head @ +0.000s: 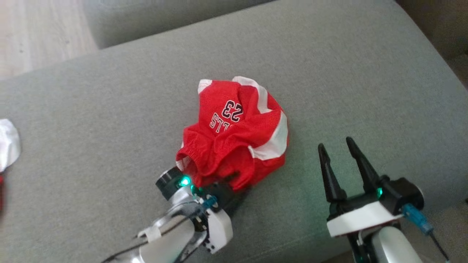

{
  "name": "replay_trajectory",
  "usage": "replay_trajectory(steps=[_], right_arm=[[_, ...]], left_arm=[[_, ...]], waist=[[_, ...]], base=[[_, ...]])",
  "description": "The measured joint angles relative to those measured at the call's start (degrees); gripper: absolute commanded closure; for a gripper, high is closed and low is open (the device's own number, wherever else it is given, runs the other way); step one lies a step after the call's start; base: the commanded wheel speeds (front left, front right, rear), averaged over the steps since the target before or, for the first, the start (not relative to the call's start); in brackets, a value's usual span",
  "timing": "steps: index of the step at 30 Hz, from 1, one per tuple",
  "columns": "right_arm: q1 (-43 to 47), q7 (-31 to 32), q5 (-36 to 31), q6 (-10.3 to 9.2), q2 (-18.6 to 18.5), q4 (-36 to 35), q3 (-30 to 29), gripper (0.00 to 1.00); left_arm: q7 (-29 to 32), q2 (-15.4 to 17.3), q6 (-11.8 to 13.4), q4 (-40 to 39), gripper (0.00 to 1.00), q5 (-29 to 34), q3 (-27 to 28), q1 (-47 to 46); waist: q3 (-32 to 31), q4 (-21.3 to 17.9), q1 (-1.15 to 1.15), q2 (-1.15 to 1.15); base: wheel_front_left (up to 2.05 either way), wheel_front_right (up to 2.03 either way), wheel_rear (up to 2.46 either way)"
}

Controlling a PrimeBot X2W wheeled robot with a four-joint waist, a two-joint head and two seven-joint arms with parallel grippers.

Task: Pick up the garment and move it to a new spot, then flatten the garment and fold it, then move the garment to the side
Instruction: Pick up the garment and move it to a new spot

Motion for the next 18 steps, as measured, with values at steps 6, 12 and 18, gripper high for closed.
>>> replay_trajectory(steps=[6, 12, 18], right_arm=[[2.9, 0.0, -0.4, 0.00, 0.0, 0.9, -0.1, 0.00], [4.8, 0.1, 0.0, 0.00, 0.1, 1.7, -0.7, 0.00], [6.4, 0.1, 0.2, 0.00, 0.2, 2.5, -1.9, 0.00]], left_arm=[[0.0, -0.6, 6.5, -9.2, 0.00, -0.3, 4.5, 5.5], [0.0, 0.3, 13.0, -20.8, 0.00, -3.4, 15.6, 18.2], [0.0, 1.5, 19.9, -32.3, 0.00, -0.8, 29.2, 28.3]], waist=[[-3.1, 2.4, 0.00, 0.00], [-6.4, 6.9, 0.00, 0.00], [-9.4, 11.3, 0.00, 0.00]], base=[[0.00, 0.00, 0.00], [0.00, 0.00, 0.00], [0.00, 0.00, 0.00]])
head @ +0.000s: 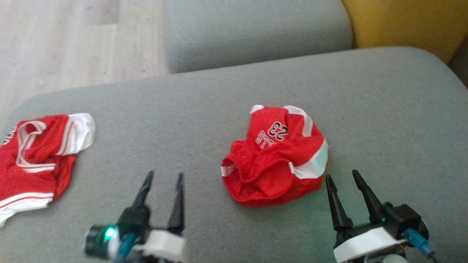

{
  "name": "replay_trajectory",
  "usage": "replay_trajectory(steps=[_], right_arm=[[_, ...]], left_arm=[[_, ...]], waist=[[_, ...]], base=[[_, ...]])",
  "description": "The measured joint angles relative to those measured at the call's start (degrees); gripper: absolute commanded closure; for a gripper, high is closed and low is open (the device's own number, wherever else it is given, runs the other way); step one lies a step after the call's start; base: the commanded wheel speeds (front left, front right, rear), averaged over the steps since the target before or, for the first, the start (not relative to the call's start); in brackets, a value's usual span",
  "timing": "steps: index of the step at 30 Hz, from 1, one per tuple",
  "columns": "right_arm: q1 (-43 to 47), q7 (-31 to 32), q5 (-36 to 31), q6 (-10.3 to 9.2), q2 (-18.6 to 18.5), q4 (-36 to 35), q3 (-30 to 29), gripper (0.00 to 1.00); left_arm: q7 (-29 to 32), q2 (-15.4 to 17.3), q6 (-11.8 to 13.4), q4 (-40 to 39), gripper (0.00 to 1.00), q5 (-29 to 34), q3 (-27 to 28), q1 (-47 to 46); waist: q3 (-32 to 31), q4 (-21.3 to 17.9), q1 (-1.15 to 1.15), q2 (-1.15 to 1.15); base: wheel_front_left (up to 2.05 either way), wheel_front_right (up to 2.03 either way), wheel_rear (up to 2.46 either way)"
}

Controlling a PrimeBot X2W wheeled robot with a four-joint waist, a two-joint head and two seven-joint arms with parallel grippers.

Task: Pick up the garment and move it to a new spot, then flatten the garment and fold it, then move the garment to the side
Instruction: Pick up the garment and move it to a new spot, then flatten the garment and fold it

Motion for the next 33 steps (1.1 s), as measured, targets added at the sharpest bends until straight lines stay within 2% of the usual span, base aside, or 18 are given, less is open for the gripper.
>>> replay_trajectory(steps=[4, 6, 11, 15, 23, 33], right_arm=[[1.1, 0.0, 0.0, 0.00, 0.1, 0.4, -0.1, 0.00], [2.4, 0.0, 0.0, 0.00, 0.1, 0.6, 0.0, 0.00], [6.0, 0.0, -1.7, 0.00, 0.2, 0.8, -0.1, 0.00], [6.6, 0.0, -2.1, 0.00, 0.2, 1.0, -0.3, 0.00], [6.9, 0.0, -2.0, 0.00, 0.2, 1.2, -0.1, 0.00], [6.9, 0.0, -1.5, 0.00, 0.2, 1.3, 0.0, 0.00]], left_arm=[[0.0, 0.0, 0.7, -4.5, 0.00, 2.1, 6.5, 7.2], [0.0, -0.1, -0.3, -6.0, 0.00, 2.8, 8.8, 10.7], [0.0, -1.2, -1.8, -9.8, 0.00, 7.0, 11.4, 17.4], [0.0, -2.4, -2.5, -10.0, 0.00, 7.8, 12.9, 21.0], [0.0, -3.9, -5.2, -9.9, 0.00, 9.7, 15.4, 22.1], [0.0, -4.5, -6.5, -9.4, 0.00, 10.5, 16.0, 22.0]], waist=[[-2.2, 2.0, 0.00, 0.00], [-3.4, 2.7, 0.00, 0.00], [-6.3, 4.1, 0.00, 0.00], [-7.8, 4.5, 0.00, 0.00], [-8.8, 4.9, 0.00, 0.00], [-8.6, 4.8, 0.00, 0.00]], base=[[0.00, 0.00, 0.00], [0.00, 0.00, 0.00], [0.00, 0.00, 0.00], [0.00, 0.00, 0.00], [0.00, 0.00, 0.00], [0.00, 0.00, 0.00]])
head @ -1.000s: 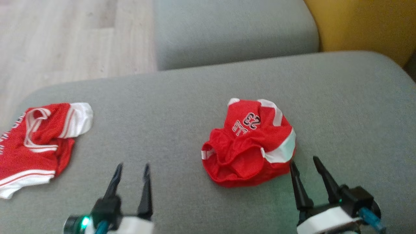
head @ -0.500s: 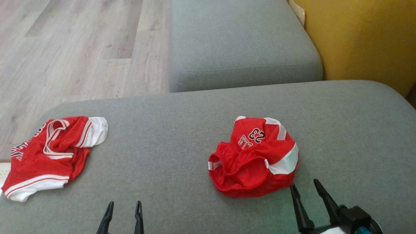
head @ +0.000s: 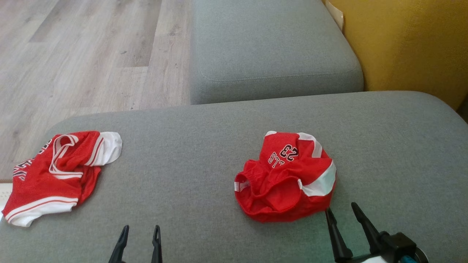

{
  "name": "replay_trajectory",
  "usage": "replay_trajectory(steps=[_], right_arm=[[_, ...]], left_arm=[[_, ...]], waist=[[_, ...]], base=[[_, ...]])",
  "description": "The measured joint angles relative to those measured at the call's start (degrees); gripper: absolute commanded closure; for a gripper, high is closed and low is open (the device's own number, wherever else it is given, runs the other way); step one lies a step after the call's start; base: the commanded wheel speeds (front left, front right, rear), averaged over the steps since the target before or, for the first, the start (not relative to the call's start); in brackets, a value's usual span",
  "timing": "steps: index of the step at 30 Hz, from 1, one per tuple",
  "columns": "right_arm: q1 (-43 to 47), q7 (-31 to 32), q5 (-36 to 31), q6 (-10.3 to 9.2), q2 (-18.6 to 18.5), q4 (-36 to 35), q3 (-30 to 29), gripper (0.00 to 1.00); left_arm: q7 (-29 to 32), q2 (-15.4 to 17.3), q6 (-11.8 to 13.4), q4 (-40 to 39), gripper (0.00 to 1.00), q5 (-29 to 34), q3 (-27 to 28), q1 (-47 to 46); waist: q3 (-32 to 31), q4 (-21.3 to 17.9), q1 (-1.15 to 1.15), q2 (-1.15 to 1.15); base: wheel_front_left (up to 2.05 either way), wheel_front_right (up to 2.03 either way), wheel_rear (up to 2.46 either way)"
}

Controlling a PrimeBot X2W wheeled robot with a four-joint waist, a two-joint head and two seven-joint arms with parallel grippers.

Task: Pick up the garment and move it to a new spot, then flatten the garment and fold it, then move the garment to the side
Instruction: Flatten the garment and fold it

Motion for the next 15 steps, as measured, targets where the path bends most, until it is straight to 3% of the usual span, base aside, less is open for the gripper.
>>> replay_trajectory(steps=[15], right_arm=[[0.0, 0.0, 0.0, 0.00, 0.0, 0.1, 0.4, 0.00]], left_arm=[[0.0, -0.5, -1.5, 0.5, 0.00, 0.7, 0.9, -0.4]], waist=[[0.2, -0.3, 0.00, 0.00]], base=[[0.00, 0.00, 0.00]])
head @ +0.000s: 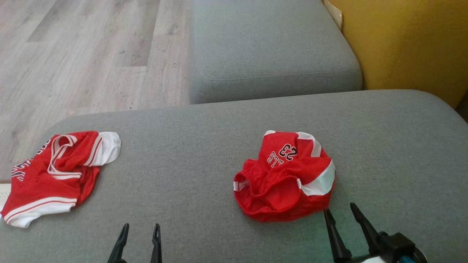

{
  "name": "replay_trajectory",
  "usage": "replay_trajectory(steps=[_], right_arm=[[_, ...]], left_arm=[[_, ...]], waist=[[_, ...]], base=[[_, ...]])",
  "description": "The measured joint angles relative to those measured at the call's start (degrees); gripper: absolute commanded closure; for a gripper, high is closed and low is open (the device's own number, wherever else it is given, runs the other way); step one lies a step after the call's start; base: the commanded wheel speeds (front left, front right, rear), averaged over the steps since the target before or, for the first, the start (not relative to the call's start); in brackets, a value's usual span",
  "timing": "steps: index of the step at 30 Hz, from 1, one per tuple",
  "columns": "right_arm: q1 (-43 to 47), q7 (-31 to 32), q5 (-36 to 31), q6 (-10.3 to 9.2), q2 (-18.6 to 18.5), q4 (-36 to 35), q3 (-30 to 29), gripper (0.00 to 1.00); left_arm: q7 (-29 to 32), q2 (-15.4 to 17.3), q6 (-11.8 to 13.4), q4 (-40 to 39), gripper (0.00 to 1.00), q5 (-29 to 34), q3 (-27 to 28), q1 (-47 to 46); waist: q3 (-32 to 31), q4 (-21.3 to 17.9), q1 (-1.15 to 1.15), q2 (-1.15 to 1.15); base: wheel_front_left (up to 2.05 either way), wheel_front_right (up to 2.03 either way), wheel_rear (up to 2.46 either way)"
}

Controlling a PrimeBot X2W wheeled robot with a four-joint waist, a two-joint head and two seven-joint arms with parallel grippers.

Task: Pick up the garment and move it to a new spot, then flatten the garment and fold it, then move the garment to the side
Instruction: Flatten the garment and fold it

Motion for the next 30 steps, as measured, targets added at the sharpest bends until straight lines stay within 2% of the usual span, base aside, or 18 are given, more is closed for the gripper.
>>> replay_trajectory(steps=[12, 14, 16, 22, 30], right_arm=[[0.0, 0.0, 0.0, 0.00, 0.0, -0.5, -0.6, 0.00], [0.0, 0.0, 0.0, 0.00, 0.0, -0.6, -0.8, 0.00], [0.0, 0.0, -0.1, 0.00, 0.0, -0.8, -0.9, 0.00], [-0.2, 0.0, -0.3, 0.00, 0.0, -2.1, -1.3, 0.00], [-4.1, 0.0, -0.6, 0.00, 0.0, -3.9, -1.2, 0.00]], left_arm=[[0.0, -0.2, -1.0, 1.0, 0.00, 0.4, -0.4, -1.1], [0.0, -0.3, -1.8, 1.8, 0.00, 0.3, -1.3, -1.3], [0.0, -0.4, -3.8, 3.4, 0.00, -0.7, -2.3, -1.9], [0.0, -1.0, -11.6, 11.6, 0.00, -7.7, -7.1, -6.8], [1.4, -1.2, -13.5, 21.8, 0.00, -23.6, -19.0, -22.6]], waist=[[1.4, -0.4, 0.00, 0.00], [1.6, -0.9, 0.00, 0.00], [1.8, -1.5, 0.00, 0.00], [3.5, -4.0, 0.00, 0.00], [7.7, -8.4, 0.00, 0.00]], base=[[0.00, 0.00, 0.00], [0.00, 0.00, 0.00], [0.00, 0.00, 0.00], [0.00, 0.00, 0.00], [0.00, 0.00, 0.00]])
